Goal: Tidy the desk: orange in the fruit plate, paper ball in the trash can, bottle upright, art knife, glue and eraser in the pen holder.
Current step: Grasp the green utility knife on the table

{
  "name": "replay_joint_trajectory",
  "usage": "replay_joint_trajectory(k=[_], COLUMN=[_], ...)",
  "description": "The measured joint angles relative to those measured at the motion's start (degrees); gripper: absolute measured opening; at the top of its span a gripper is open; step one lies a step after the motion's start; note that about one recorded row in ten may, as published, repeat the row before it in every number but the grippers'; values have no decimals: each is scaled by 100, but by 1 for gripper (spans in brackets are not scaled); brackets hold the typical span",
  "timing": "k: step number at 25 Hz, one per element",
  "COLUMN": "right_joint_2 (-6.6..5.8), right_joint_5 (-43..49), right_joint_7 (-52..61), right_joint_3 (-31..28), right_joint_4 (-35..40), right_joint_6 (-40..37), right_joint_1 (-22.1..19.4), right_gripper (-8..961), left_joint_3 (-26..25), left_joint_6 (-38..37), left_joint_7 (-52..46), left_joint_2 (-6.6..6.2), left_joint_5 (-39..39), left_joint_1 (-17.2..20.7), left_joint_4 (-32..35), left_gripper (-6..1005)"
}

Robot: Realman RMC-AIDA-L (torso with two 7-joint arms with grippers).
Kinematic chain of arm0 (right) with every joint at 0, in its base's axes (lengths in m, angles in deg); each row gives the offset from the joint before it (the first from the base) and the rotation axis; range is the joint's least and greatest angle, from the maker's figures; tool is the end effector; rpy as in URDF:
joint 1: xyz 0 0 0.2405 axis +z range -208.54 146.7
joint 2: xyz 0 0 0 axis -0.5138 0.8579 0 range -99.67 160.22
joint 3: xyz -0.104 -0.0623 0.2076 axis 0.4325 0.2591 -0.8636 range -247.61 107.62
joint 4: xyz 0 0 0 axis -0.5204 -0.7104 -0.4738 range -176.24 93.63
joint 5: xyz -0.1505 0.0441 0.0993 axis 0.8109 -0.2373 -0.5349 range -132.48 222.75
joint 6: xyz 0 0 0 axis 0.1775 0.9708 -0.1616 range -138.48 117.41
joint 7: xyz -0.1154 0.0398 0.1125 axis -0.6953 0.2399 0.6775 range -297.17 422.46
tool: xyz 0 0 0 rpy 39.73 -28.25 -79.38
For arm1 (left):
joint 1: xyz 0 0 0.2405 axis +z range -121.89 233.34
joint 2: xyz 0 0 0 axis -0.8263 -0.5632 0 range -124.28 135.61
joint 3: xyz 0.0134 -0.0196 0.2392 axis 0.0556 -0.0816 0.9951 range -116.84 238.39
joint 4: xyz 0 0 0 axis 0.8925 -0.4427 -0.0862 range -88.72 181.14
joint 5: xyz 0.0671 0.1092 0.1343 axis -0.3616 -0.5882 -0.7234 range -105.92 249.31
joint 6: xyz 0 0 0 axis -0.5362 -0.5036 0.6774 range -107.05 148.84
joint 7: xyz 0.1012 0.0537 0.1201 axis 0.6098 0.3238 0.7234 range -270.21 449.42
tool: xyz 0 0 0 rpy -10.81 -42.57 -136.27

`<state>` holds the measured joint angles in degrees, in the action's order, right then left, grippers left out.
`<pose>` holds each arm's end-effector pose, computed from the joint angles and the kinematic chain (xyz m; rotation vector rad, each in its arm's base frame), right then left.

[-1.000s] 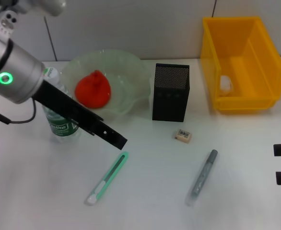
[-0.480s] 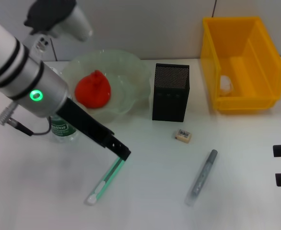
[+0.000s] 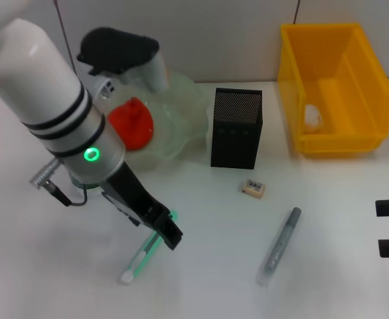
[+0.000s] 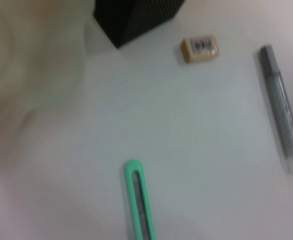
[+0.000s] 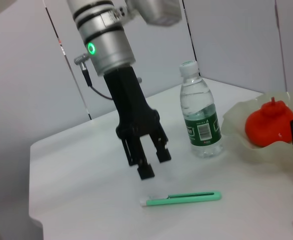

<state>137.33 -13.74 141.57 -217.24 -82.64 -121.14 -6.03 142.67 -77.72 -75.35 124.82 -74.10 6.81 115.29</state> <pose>0.2711 0.2632 0.0767 -2.8675 0.5896 0.5933 -0.1333 0.3259 -0.0335 -2.5906 -1.1910 0.6463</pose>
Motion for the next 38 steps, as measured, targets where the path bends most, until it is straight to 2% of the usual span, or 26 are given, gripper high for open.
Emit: replay_joint_trajectory(k=[4, 38], right_joint_2=[15, 76], right_joint_5=[0, -1], right_joint_7=[-7, -52], right_joint_3=[2, 4], right_joint_4=[3, 60], right_joint_6=[8, 146], right_joint_1=[-7, -50], right_gripper=[768, 768], left_joint_3=[138, 694], left_joint_6=[57, 883], left_joint_7=[-7, 55], left_joint_2=[6, 3], left_joint_5=[-6, -168], left_joint_1=[-151, -32], left_joint_4=[-432, -1234], left_gripper=[805, 802])
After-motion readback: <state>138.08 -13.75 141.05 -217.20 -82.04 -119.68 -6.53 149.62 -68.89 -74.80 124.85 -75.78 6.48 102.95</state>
